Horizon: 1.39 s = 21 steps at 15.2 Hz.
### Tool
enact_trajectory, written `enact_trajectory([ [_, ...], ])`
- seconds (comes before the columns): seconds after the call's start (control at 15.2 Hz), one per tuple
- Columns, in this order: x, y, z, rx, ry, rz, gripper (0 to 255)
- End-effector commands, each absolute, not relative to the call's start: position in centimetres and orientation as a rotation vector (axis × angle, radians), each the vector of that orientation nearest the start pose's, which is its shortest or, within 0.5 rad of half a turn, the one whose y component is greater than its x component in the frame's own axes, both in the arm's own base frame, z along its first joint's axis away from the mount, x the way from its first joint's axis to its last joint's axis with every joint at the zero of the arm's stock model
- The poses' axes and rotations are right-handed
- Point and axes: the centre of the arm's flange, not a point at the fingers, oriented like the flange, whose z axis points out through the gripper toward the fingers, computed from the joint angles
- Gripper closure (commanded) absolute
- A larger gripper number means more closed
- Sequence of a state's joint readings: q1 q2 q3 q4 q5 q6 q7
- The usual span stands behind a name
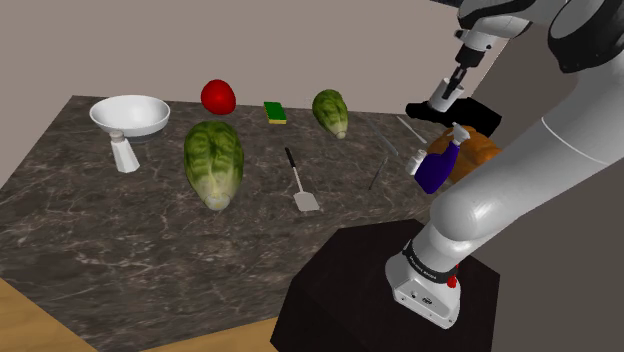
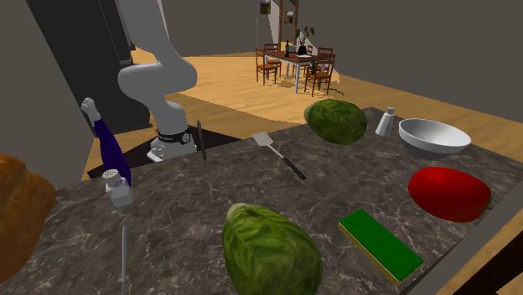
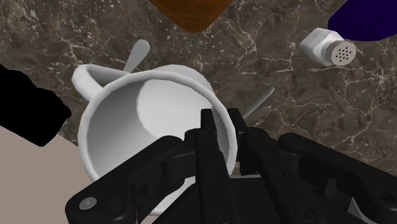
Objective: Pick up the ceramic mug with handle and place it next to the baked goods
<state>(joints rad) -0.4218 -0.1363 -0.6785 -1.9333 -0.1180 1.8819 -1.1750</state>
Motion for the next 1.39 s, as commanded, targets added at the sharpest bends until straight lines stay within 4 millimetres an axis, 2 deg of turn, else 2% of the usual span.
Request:
enact_trajectory([
  [0.0, 22.1, -48.7, 52.5, -3.2, -0.176, 0.002, 255],
  [1.32, 22.1, -48.7, 42.0, -3.2, -0.176, 0.002, 255],
])
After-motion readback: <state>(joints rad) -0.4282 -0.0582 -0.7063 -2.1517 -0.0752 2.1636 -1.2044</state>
